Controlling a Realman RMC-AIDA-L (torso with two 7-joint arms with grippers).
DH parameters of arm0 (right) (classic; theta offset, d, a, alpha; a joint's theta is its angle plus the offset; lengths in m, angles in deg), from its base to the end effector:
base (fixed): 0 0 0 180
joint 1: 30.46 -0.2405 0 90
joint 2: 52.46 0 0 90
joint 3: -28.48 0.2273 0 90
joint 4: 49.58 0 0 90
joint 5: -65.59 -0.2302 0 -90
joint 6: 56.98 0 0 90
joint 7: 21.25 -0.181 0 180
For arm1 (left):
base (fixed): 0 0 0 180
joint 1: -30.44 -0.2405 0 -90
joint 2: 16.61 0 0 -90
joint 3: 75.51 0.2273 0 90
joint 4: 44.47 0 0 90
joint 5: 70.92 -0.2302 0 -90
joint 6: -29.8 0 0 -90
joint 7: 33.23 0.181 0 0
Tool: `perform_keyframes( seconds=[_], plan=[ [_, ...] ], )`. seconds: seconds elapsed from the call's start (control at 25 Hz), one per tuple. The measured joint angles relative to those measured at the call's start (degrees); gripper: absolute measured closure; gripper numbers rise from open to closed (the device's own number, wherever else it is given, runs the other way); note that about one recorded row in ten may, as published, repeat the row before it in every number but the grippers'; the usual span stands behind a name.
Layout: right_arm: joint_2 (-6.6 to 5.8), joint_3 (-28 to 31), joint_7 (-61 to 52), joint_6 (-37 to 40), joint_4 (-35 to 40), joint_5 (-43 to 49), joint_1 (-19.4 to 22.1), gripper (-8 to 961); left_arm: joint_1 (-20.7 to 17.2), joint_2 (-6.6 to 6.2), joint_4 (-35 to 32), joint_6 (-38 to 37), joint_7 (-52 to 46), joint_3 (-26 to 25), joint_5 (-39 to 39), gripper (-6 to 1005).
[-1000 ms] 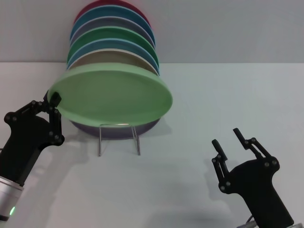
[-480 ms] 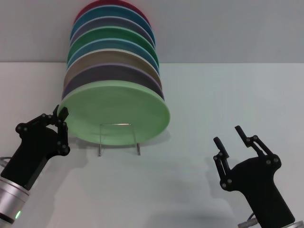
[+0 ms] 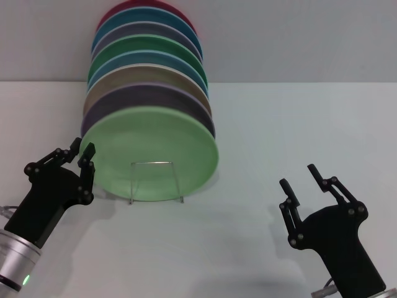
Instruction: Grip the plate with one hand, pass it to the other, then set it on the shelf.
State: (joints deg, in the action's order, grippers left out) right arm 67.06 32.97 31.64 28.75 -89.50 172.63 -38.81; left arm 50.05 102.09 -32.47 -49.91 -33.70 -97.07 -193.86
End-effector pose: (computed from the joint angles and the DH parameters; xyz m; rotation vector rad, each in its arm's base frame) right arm 0.2110 0.2204 -0.1059 -1.6995 -0.0637 0.4827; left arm -0.2803 0.3057 -0.0559 -1.8414 -0.2699 -0.7612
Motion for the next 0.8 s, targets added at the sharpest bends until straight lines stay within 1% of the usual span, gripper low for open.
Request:
perform_keyframes(
  seconds=[0.16,0.24,0.28,0.4,0.48,0.52,0.56,0.6,0.72,0.8],
  plan=[
    [0.04,1.0,0.0,0.1,0.2,0.0,0.0,542,-0.9,0.04,0.3,-1.3,0.0,-0.2,0.2,912],
    [0.09,2.4,-0.2,0.2,0.2,0.0,0.1,542,-2.4,0.00,0.4,-4.1,-0.2,-0.2,0.2,766],
    [0.09,3.2,-0.6,0.2,0.3,0.0,0.2,542,-3.9,-0.06,0.4,-6.8,-0.4,-0.1,0.2,693],
    [0.08,6.3,-3.0,0.4,1.2,0.0,0.3,542,-7.6,-0.08,0.5,-12.5,-0.7,0.0,0.1,551],
    [-0.01,8.8,-6.3,0.5,2.3,0.0,0.2,542,-9.0,-0.04,0.6,-14.4,-1.7,-0.2,0.2,456],
    [-0.04,10.0,-8.3,0.5,2.9,0.0,0.0,542,-9.4,-0.04,0.6,-14.8,-2.6,-0.3,0.3,456],
    [-0.10,11.2,-10.6,0.5,3.7,-0.1,-0.2,542,-9.5,-0.04,0.6,-14.8,-5.9,-1.0,0.6,456],
    [-0.12,12.3,-13.4,0.5,4.7,-0.1,-0.5,542,-9.5,-0.04,0.6,-14.8,-5.9,-1.0,0.6,456],
    [-0.12,15.4,-21.5,0.4,7.8,-0.9,-1.5,542,-8.7,0.01,0.5,-13.3,-12.1,-3.7,0.7,456],
    [-0.12,16.8,-27.2,0.1,10.1,-1.8,-2.4,542,-8.1,0.02,0.6,-12.4,-14.3,-5.1,0.8,456]
  ],
)
